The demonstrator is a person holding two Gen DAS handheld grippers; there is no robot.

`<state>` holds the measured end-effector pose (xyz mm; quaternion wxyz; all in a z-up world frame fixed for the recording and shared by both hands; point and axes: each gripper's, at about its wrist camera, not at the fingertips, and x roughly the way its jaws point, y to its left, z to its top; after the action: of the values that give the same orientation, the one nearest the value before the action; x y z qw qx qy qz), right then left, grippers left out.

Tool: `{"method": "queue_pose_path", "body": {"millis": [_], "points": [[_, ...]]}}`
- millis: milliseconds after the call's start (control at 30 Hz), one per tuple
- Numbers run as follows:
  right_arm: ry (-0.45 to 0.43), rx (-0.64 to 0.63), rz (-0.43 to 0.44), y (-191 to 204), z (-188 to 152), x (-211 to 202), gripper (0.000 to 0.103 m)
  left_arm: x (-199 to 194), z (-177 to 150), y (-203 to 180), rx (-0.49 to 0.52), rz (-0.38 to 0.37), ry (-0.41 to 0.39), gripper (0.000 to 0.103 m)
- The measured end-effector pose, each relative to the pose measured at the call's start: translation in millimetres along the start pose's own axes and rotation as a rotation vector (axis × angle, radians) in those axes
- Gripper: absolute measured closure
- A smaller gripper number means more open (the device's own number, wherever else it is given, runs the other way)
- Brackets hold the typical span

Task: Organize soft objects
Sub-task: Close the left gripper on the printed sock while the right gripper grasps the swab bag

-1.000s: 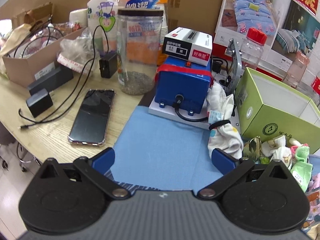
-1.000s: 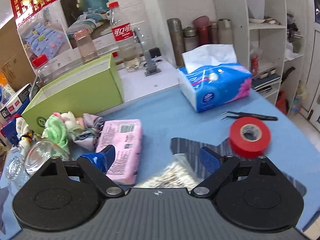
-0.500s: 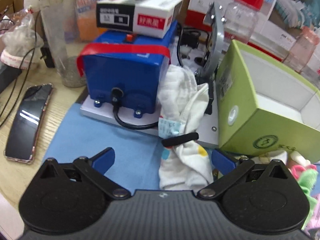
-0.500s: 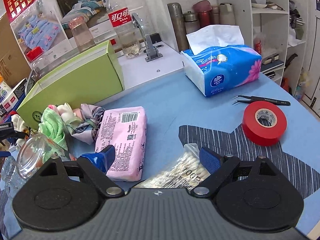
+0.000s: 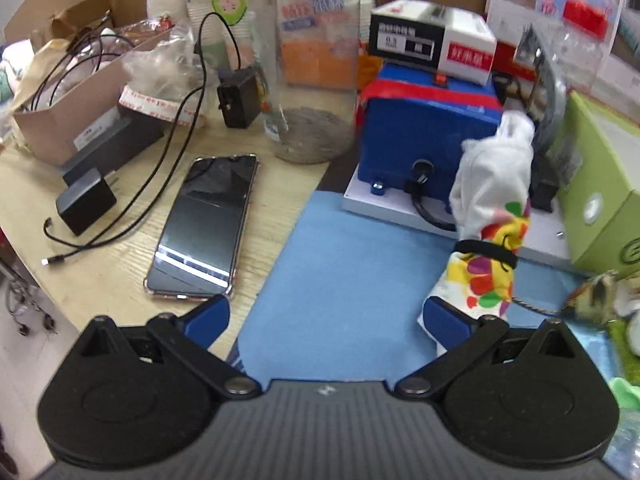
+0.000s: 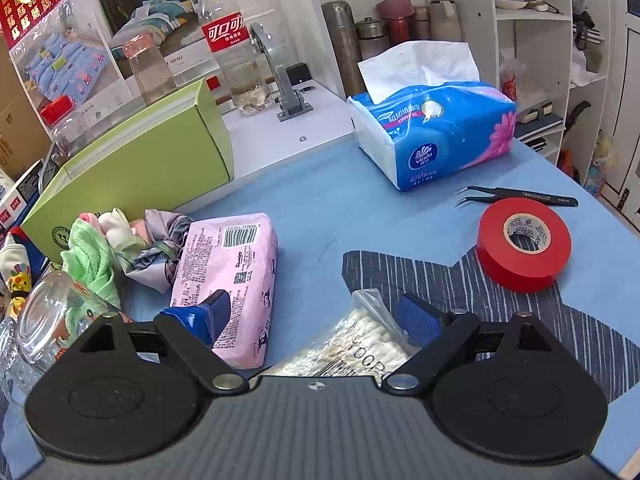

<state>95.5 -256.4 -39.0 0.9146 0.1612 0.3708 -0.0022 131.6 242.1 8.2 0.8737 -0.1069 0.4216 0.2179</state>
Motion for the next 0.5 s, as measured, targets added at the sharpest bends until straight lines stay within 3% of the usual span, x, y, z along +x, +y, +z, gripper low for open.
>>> {"method": "queue_pose_path", "body": {"millis": [300,400,500], "points": [[-0.09,-0.008,-0.003,-11.9,-25.3,-53.3,0.025,-18.3,-4.8,-28.6,-0.005,-0.135,-0.039,0.001],[-0.085,-0.039,0.016,-4.8,-32.8,-56.4,0.025,-15.9,-9.6,-36.1,0.007,-0.173,-0.018,0.001],[-0.076,-0.086,-0.024,4.2,-36.2,-46.9,0.025,-14.8,-15.0,-38.1,0.027,-0.168,-0.008,0.001]]}}
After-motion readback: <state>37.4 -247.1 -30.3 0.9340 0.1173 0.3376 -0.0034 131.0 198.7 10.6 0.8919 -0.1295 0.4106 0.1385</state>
